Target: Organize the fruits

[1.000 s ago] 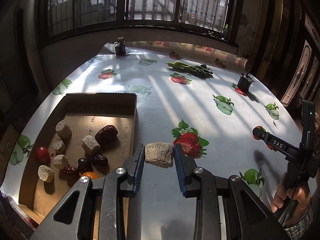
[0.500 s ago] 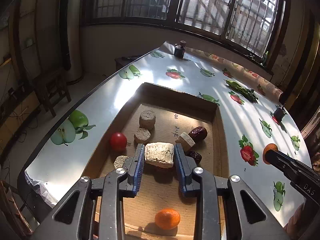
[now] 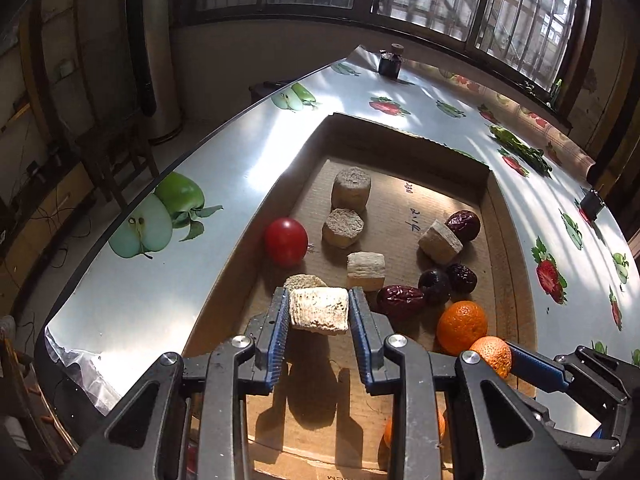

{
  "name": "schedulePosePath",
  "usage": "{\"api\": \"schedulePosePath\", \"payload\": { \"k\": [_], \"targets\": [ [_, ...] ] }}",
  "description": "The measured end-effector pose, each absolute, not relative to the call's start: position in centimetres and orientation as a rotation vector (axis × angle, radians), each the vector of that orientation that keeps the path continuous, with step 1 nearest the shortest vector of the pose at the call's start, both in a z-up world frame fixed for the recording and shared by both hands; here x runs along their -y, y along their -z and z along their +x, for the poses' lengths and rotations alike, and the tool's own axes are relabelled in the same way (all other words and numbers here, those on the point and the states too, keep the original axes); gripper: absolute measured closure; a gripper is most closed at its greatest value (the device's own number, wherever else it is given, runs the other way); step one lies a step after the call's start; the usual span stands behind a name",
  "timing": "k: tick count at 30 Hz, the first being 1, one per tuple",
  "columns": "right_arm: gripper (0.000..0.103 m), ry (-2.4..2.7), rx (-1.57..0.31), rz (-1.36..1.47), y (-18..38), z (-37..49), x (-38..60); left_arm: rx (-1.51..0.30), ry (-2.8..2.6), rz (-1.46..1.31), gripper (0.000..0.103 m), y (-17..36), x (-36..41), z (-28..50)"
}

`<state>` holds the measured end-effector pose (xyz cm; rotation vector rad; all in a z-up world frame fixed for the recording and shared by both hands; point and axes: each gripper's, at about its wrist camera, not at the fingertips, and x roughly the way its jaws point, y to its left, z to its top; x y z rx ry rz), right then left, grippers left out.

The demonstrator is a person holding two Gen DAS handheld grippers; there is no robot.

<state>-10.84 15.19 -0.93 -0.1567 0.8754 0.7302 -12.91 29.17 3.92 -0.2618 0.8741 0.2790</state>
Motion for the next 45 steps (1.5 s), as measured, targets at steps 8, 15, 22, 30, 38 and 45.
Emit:
{"api": "schedulePosePath", "payload": {
  "k": [8, 15, 22, 30, 38, 45],
  "targets": [
    [0.069, -0.733, -0.876, -0.19, 1.8, -11.4, -16.1, -0.861, -0.275, -0.288, 0.069, -4.3, -29.6, -13.1],
    [0.062, -0.726, -0.822, -0.166, 0.6, -12.0, -15.2, -0.783, -0.293, -0.284, 0.048, -6.4, -29.2, -14.1],
    [0.062, -0.64, -0.773, -0.039, -0.9, -12.1, -11.2, -0.613, -0.388, -0.164, 0.022, -9.8, -26.9, -16.2],
    [0.06, -0.514, -0.771, 0.118, -0.9, -11.9, -5.8, -0.413, -0.408, -0.108, 0.003, -12.9, -23.8, -17.8],
    [0.058, -0.38, -0.748, 0.174, -0.9, -12.3, -0.9, -0.417, -0.341, -0.092, 0.003, -12.6, -20.0, -16.7],
    [0.057, -0.34, -0.75, 0.206, -0.4, -12.6, 0.6, -0.451, -0.357, -0.031, 0.003, -12.0, -18.3, -16.3]
  ]
}}
